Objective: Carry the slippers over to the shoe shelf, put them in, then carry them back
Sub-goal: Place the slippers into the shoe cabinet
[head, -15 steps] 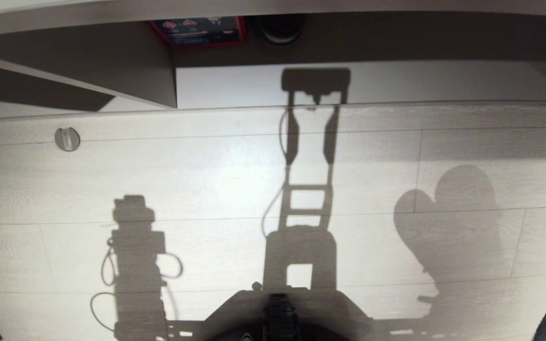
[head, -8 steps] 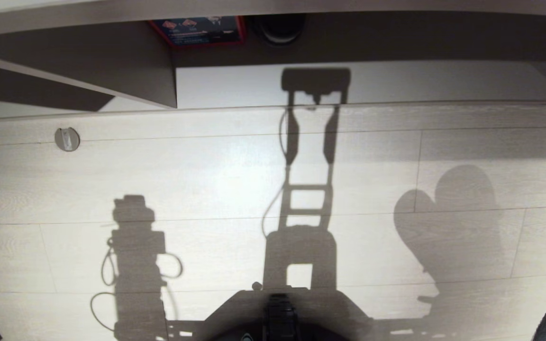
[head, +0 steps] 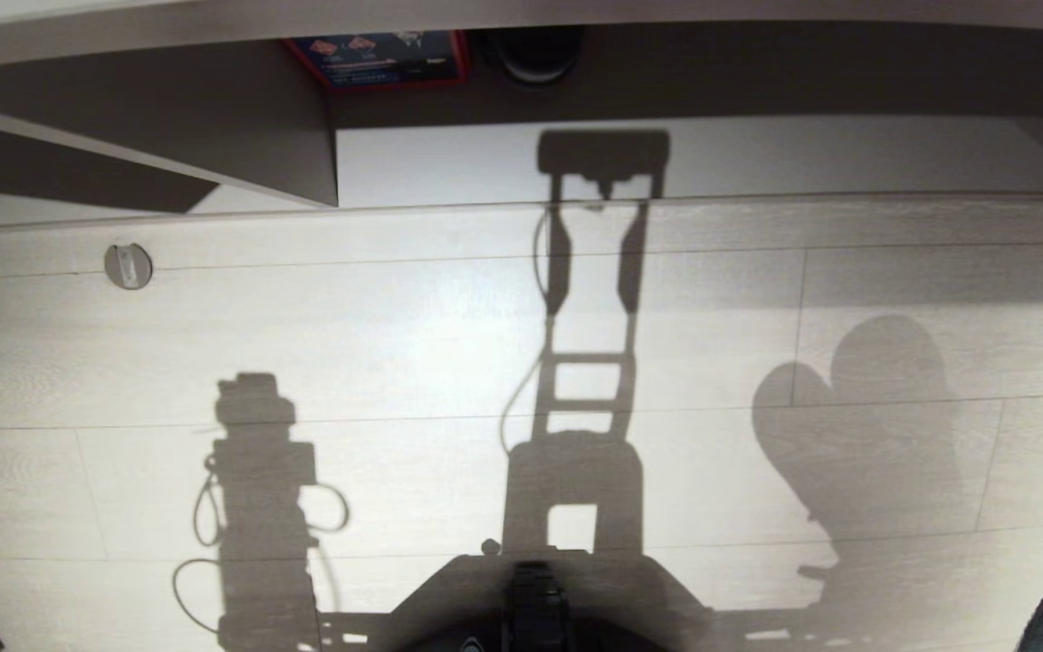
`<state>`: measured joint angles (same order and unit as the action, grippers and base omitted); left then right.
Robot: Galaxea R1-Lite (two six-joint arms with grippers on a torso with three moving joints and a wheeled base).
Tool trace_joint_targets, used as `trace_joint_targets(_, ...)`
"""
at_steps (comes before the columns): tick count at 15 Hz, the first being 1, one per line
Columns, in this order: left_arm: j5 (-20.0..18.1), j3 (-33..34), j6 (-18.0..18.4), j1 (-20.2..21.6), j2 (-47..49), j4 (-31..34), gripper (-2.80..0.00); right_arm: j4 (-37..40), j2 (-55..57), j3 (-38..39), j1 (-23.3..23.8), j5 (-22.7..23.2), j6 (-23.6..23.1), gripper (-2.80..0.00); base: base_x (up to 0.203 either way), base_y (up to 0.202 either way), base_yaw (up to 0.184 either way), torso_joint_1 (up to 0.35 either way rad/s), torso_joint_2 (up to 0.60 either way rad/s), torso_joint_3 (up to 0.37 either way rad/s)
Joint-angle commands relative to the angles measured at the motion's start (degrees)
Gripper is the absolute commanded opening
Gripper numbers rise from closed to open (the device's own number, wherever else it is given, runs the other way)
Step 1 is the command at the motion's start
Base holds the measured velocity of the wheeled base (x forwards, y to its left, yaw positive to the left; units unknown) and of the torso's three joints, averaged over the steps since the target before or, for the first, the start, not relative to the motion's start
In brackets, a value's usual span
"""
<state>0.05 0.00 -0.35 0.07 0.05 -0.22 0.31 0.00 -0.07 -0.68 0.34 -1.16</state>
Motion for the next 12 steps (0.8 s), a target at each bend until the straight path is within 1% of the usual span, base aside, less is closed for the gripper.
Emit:
trace_joint_targets(1,0.0,0.0,0.0,0.0,0.0,0.0,-2.80,0.0,-0.1,0.0,0.0,0.0,0.0,-2.80,0.000,0.000,0.000,0.000,0.00,0.000)
trace_joint_targets(6,0.0,0.0,-0.1,0.0,0.0,0.0,-2.80,0.3,0.0,-0.7,0.0,0.1,-0.9,-2.80,0.000,0.000,0.000,0.000,0.00,0.000)
trace_joint_targets(9,0.0,0.0,-0.1,0.0,0.0,0.0,-2.80,4.0,1.6,-9.3,0.0,2.3,-1.0,-2.80,0.000,0.000,0.000,0.000,0.00,0.000)
trace_joint_targets(10,0.0,0.0,0.0,0.0,0.0,0.0,-2.80,5.3,4.0,-11.8,0.0,2.9,-0.9,-2.80,0.000,0.000,0.000,0.000,0.00,0.000)
trace_joint_targets(12,0.0,0.0,0.0,0.0,0.0,0.0,-2.80,4.4,10.0,-14.2,0.0,3.4,-0.7,-2.80,0.000,0.000,0.000,0.000,0.00,0.000)
